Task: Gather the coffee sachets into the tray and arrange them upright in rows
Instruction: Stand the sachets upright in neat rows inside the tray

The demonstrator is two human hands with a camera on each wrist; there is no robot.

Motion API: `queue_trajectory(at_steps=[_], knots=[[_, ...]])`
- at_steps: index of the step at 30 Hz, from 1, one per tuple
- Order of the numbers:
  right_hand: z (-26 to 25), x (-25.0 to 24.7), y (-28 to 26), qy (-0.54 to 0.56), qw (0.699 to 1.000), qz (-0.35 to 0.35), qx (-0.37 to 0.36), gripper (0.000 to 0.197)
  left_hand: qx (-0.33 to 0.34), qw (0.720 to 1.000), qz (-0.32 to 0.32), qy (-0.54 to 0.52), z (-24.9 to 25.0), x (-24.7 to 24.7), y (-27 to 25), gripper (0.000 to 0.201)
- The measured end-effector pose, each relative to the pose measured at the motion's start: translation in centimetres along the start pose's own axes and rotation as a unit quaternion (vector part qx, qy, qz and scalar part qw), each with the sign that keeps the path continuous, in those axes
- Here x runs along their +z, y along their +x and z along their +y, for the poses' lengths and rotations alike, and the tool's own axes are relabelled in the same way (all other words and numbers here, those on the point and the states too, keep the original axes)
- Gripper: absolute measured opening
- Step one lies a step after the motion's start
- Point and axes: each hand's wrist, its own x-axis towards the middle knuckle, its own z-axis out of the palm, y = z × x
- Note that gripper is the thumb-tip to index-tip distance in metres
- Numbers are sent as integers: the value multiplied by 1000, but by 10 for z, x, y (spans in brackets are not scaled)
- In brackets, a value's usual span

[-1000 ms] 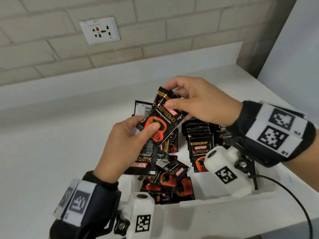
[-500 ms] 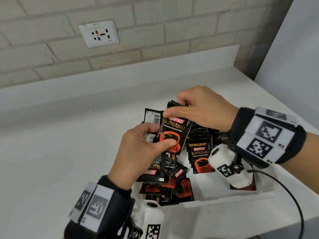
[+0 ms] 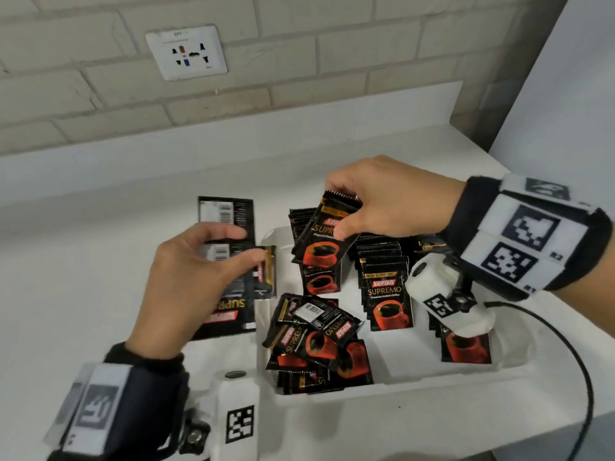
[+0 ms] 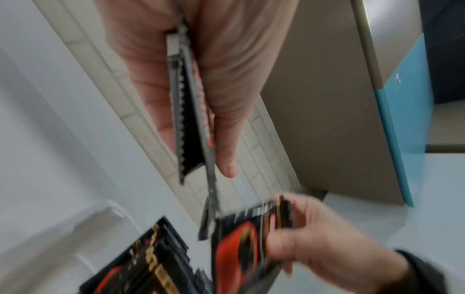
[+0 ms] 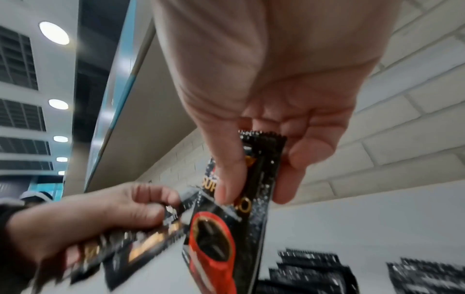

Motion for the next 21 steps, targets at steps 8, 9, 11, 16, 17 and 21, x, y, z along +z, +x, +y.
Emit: queue_trajectory(at_steps=[8,9,11,16,17,21], knots=[[-9,50,23,-177,979,-98,-39,34,-8,997,45,-63,-1,-19,1,23],[-9,55,25,-199,974,-100,-48,31,-9,997,42,-64,-2,-18,1,23],[-10,63,27,-244,962,-109,-54,12,-12,997,38,-63,-3,-18,0,23],[-11,71,28,-290,948,-115,-58,24,-23,997,28,-65,-4,-17,2,24],[-10,71,29,-288,950,-108,-56,25,-27,997,25,-67,-4,-16,2,24],[-5,68,30,-263,959,-96,-33,39,-46,996,17,-80,-5,-15,3,23]])
